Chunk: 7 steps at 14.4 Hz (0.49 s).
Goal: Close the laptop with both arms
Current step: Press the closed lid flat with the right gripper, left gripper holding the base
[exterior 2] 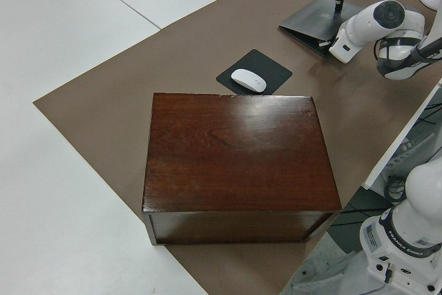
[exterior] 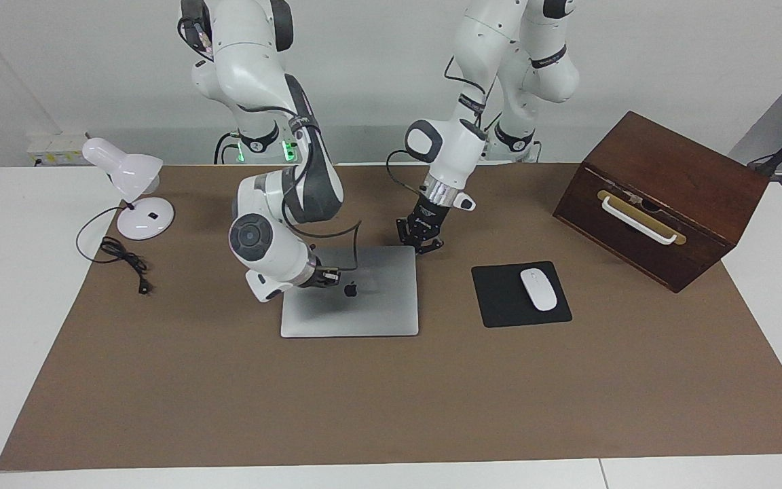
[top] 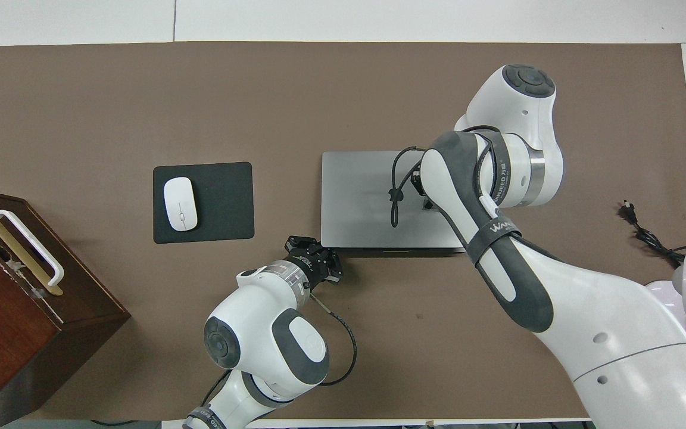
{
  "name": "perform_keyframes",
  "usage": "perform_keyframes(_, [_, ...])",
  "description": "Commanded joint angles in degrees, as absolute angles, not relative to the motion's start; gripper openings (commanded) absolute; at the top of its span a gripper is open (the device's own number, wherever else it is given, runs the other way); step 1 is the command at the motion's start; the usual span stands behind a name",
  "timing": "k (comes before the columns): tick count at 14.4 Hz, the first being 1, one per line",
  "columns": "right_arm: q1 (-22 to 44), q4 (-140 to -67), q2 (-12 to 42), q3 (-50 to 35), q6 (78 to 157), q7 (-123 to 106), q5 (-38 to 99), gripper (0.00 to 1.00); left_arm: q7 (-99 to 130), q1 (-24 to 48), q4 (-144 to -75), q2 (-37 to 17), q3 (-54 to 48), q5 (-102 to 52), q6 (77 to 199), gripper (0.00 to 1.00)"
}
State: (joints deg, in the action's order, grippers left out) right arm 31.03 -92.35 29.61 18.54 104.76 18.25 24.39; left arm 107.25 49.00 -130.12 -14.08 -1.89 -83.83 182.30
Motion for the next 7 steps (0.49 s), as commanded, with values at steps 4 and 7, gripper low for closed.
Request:
perform_keyframes(4, [31.29,-96.07,27.42,18.46,107.31,16.88,23.38,0.0,106.35,49.83,-132.45,-13.01,-1.49,-84.99,182.72,0.0])
perform_keyframes(7, [31.29,-95.36,27.42,18.46,106.61,16.96,23.38,0.0,106.35,49.75,-132.45,-13.01,-1.49,-84.99,182.72,0.0])
